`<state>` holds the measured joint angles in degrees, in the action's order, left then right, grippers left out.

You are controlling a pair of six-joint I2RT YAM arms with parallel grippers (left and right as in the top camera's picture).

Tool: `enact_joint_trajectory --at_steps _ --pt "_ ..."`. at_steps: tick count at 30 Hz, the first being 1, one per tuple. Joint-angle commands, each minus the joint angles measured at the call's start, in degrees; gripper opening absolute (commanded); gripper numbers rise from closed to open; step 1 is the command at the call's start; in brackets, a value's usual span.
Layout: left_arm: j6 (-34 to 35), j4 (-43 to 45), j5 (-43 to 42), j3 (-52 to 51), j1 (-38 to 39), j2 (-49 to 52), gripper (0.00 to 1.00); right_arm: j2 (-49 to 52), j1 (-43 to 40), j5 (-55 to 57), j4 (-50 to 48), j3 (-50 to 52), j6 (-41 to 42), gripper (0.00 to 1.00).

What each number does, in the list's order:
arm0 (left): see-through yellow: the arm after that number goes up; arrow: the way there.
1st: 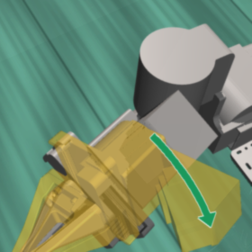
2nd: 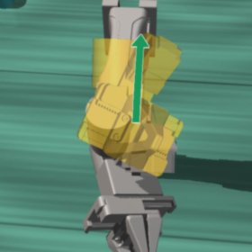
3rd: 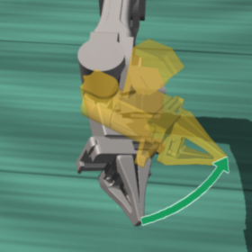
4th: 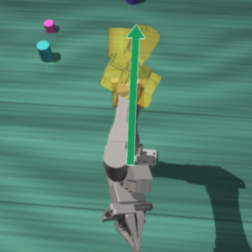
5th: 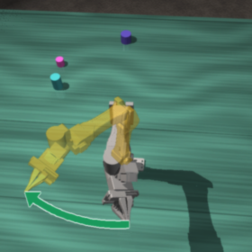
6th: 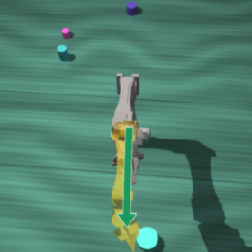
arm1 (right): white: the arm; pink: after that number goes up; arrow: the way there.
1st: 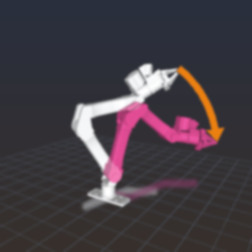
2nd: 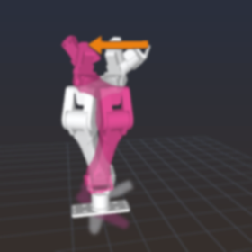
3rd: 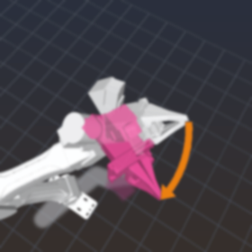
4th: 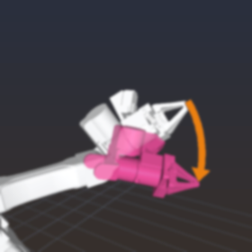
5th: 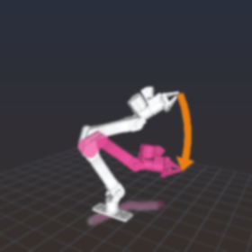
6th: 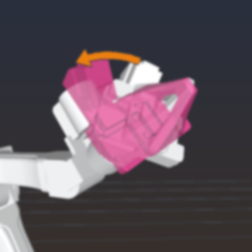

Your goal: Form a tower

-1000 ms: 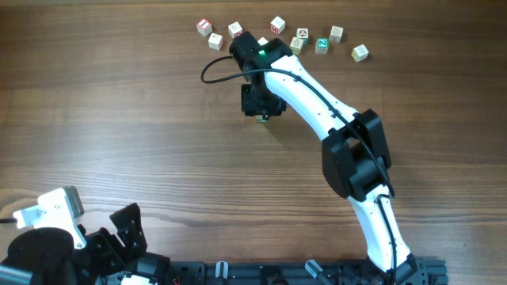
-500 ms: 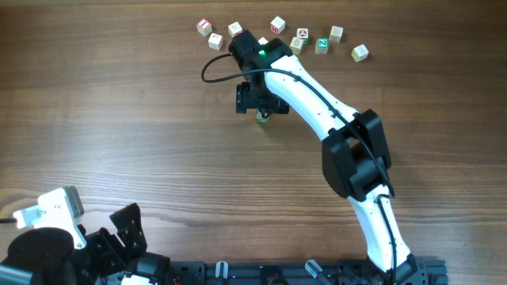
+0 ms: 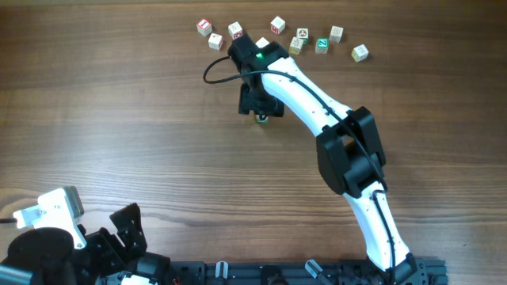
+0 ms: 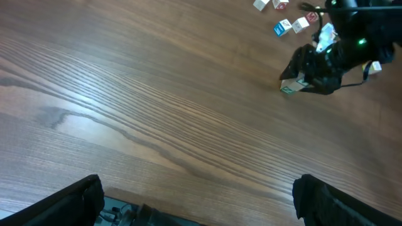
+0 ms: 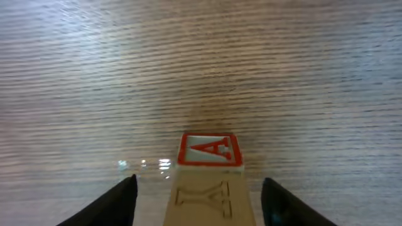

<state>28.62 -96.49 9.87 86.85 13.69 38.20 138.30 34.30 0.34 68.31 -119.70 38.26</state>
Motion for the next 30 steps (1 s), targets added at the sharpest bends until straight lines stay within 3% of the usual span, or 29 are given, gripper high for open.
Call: enact_joint_trajectory --at_steps 1,11,19,30 --pt "0.3 0.0 0.7 0.0 -0.2 -0.2 1.00 1.0 -0.2 -0.4 0.2 0.2 -0.8 0.56" --pt "0.3 0.0 0.7 0.0 -0.2 -0.2 1.00 2.0 -0.7 -1.9 0.5 0.2 -2.3 0.41" --pt "0.3 0.0 0.7 0.0 -0.2 -0.2 1.00 2.0 -1.4 -1.9 0.5 0.2 -3.6 0.38" --pt "0.3 0.0 0.7 0.0 -0.2 -0.2 1.00 2.0 -1.4 -1.9 0.7 0.2 -5.4 0.23"
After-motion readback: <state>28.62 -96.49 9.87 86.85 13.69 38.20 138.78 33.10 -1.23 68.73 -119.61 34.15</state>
